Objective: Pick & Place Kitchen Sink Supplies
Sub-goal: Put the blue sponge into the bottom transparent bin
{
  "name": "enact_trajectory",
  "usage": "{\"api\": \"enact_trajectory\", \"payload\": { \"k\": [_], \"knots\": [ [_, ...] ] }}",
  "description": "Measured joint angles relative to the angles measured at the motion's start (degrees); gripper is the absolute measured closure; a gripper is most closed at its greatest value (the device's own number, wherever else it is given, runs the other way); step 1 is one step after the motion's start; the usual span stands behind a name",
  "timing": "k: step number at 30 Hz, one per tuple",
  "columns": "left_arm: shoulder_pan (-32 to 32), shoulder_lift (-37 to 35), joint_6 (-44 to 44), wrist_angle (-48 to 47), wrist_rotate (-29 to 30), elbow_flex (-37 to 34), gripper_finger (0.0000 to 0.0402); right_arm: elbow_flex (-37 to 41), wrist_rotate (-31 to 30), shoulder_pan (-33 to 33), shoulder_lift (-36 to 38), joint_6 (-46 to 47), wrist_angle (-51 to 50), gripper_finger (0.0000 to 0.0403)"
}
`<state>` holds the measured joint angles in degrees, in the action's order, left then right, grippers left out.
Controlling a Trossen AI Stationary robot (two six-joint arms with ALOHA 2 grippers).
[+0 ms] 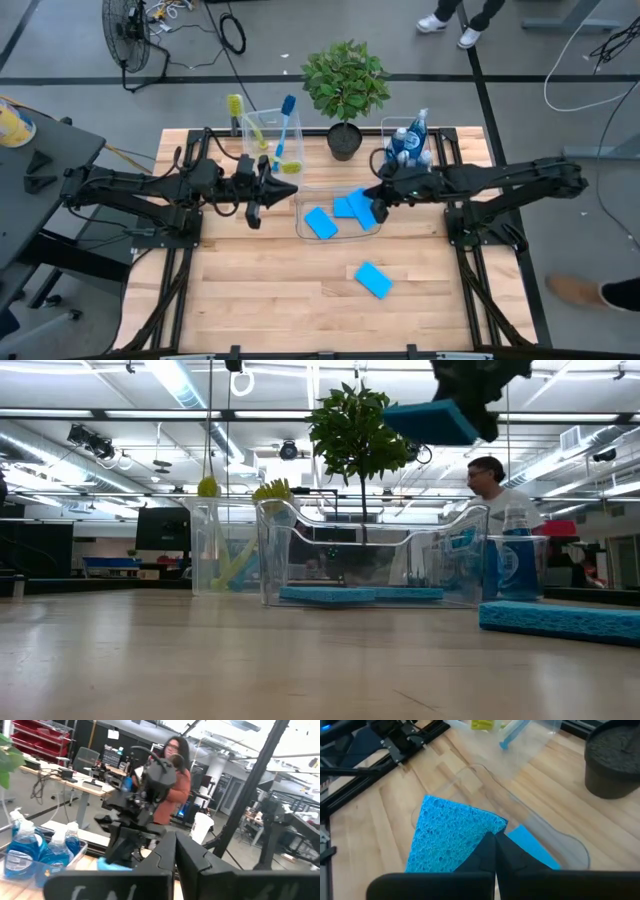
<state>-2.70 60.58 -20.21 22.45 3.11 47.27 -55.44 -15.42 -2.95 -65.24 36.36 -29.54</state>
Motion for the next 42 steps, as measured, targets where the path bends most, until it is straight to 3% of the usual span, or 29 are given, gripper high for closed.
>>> {"api": "enact_trajectory", "payload": {
  "k": [13,27,35,42],
  "knots": [
    [-0.1,0.0,0.0,0.0,-0.8,0.0,0.0388,0.0,2.3,4.4,-8.6,-3.3,7.2,0.0403],
    [-0.1,0.0,0.0,0.0,-0.8,0.0,0.0388,0.0,4.4,4.9,-17.0,-5.7,14.8,0.0403],
    [-0.1,0.0,0.0,0.0,-0.8,0.0,0.0388,0.0,5.1,5.0,-19.1,-5.6,16.7,0.0401],
    [-0.1,0.0,0.0,0.0,-0.8,0.0,0.0388,0.0,6.1,5.0,-19.1,-5.4,17.9,0.0373]
  ]
}}
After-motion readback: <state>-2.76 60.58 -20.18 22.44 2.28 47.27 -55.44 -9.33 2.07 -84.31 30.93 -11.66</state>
